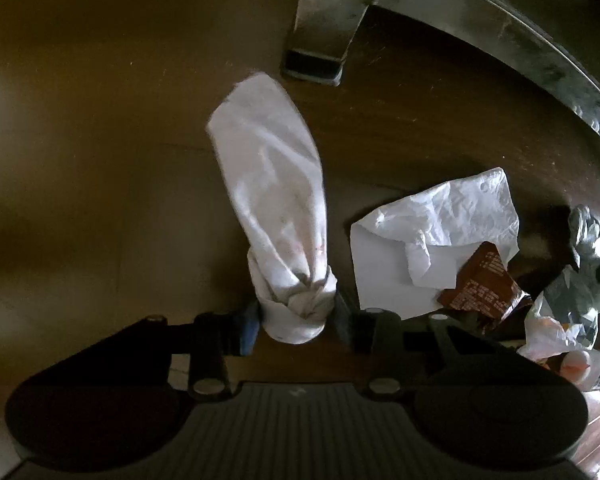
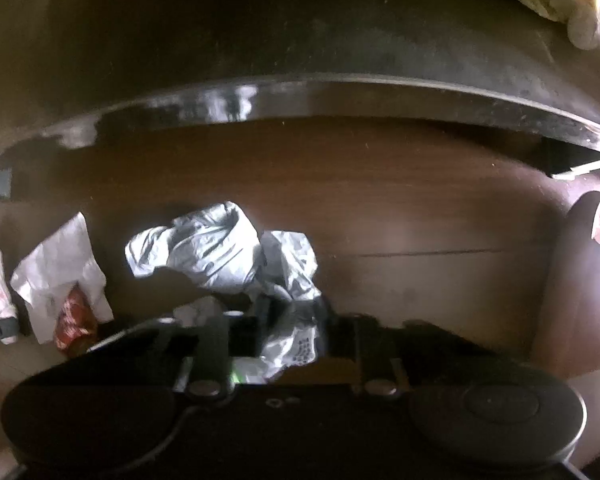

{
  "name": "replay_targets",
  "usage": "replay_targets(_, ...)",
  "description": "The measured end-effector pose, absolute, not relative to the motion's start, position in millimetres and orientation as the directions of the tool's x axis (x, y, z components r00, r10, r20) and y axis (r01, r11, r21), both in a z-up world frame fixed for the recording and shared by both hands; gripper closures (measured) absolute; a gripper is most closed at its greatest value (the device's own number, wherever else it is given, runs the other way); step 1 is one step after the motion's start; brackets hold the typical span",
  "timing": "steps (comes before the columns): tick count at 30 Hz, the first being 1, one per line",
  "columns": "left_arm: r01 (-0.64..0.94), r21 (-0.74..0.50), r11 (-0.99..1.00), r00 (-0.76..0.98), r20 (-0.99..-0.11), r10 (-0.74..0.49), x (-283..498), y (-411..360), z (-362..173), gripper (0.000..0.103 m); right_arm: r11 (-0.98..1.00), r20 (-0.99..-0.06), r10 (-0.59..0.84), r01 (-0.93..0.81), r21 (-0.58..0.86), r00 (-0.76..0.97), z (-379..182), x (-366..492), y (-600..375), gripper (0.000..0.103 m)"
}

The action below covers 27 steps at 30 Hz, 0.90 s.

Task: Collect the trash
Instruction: 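Grasp the white tissue with the left tool while the right tool grasps crumpled foil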

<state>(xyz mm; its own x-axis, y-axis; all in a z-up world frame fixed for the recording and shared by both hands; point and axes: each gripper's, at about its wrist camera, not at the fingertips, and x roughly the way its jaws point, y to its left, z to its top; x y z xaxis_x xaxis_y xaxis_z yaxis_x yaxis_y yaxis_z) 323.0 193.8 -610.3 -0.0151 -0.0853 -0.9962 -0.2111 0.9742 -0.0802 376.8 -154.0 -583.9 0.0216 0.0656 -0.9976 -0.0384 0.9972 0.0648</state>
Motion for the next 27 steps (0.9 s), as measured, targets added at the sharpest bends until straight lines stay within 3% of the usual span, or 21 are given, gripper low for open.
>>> replay_targets(4,-0.194,-0.071,0.978,-0.005,-0.997,-0.073,324,190,-605,0.071,0.995,-0.997,0.055,-0.089,0.05,0.054,-575,373,-150,0.094)
replay_targets(14,-0.16,-0.076,0.984,0.037,-0.997,-0.071,308,194,-549,0.072,0.988,-0.991,0.008,-0.157,-0.012,0.131,-507,357,-149,0.095)
replay_targets(27,-0.137,-0.081,0.987,0.17,-0.984,-0.057,257,221,-413,0.072,0.973,-0.962,0.077,-0.232,0.015,0.262,-358,303,-132,0.095)
